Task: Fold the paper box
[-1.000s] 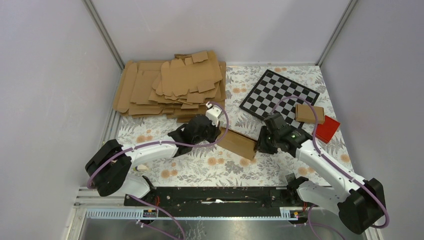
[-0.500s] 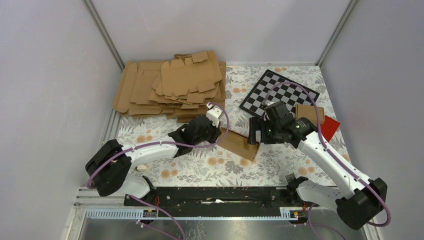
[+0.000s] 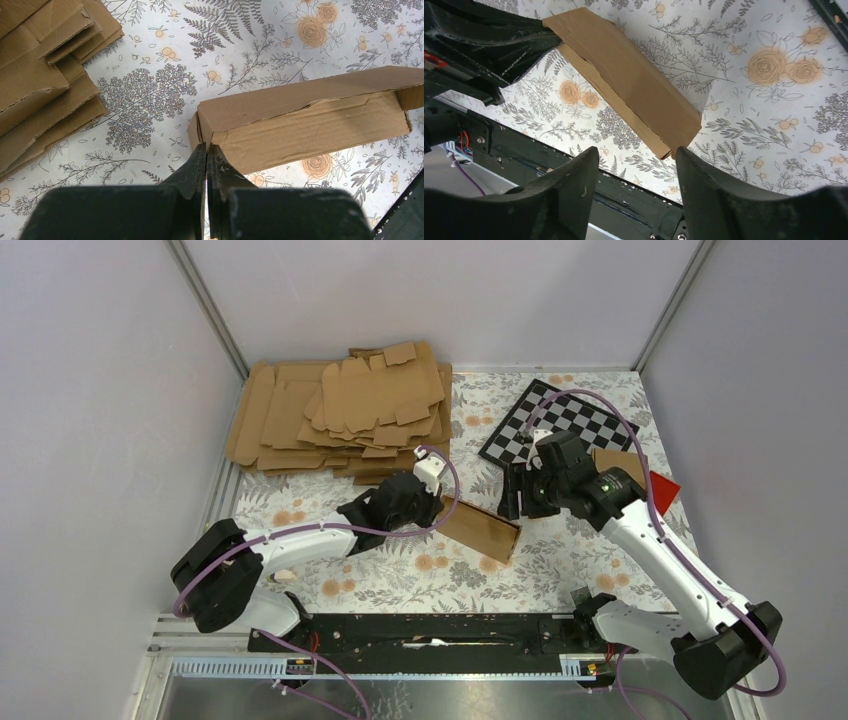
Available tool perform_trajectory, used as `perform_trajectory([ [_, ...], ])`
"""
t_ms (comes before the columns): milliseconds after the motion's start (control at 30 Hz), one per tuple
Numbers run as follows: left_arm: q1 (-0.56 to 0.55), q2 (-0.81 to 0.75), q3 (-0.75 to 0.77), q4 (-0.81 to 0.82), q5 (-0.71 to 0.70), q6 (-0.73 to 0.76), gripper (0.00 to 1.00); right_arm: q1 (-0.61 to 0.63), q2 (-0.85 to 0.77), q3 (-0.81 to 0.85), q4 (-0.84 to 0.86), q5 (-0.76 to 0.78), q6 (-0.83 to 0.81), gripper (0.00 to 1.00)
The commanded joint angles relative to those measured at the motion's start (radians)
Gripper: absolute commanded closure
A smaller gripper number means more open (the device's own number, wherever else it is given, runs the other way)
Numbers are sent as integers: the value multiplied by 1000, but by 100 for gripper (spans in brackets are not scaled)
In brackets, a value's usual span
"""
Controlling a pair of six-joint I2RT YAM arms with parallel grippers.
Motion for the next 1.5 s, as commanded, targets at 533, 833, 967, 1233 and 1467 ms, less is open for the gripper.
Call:
perform_trajectory([
  [533,-18,1,16,-53,-5,5,100,4,15,-191,107,-150,35,62],
  [833,-20,3,17,-54,-3,5,100,5,15,-14,25,-78,-44,50],
  [967,-20,4,19,-52,-2,5,100,5,34,-15,36,-32,-80,49],
  [1233,-23,3,16,-53,1,5,100,4,94,-166,124,-195,-46,56],
  [1467,-25,10,24,-53,4,5,90,5,90,-229,143,-206,-36,71],
])
